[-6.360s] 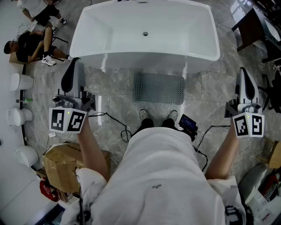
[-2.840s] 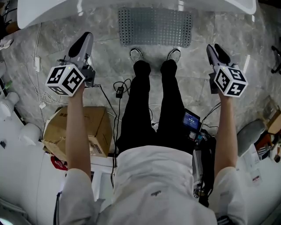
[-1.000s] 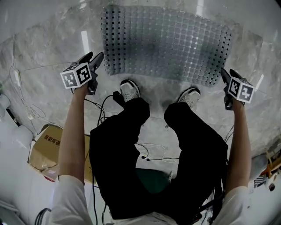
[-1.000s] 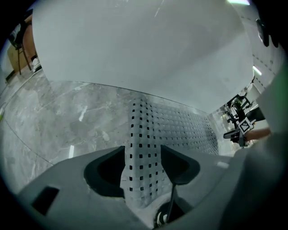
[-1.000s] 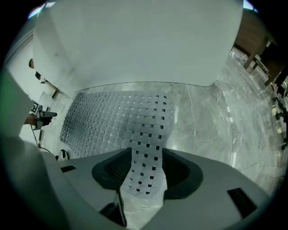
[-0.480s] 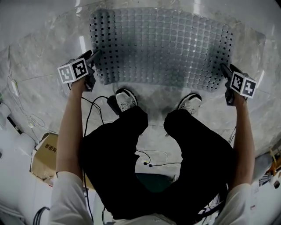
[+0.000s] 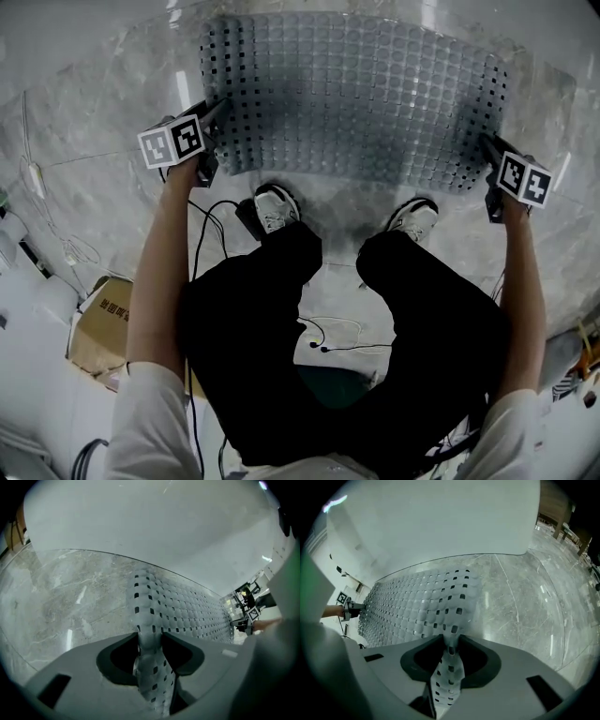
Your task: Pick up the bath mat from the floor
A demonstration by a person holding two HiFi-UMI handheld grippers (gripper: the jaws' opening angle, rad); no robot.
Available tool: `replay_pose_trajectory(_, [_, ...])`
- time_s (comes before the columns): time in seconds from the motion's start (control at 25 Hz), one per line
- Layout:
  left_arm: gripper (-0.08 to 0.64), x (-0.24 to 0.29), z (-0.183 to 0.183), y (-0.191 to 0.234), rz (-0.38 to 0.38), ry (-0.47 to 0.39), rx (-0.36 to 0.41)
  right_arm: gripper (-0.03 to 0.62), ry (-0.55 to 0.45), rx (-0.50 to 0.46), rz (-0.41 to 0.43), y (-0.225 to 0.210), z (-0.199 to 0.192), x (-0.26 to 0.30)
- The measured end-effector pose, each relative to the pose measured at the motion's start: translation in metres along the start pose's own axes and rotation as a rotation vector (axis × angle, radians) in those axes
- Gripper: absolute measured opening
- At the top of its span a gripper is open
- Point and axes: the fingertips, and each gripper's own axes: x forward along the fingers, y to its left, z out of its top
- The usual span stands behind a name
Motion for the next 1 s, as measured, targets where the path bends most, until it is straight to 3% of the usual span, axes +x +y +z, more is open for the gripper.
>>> replay_pose_trajectory(0.32, [0.067, -0.055, 0.015, -0.061, -0.028, 0.072, 0.111, 0.071, 0.008, -0.121, 0.065, 0.052, 0.024, -0.069])
replay_pose_trajectory(0.56, [0.061, -0.115, 0.026, -0.114, -0.071, 0.086, 0.128, 0.061, 0.007, -0.179, 0.077, 0.090, 0.038, -0.136])
replay_pose_trajectory(1.0, [0.060, -0.258, 0.063, -0.191, -0.110, 0.067, 0.149, 0.058, -0.031, -0.156, 0.062, 0.129, 0.056, -0.297])
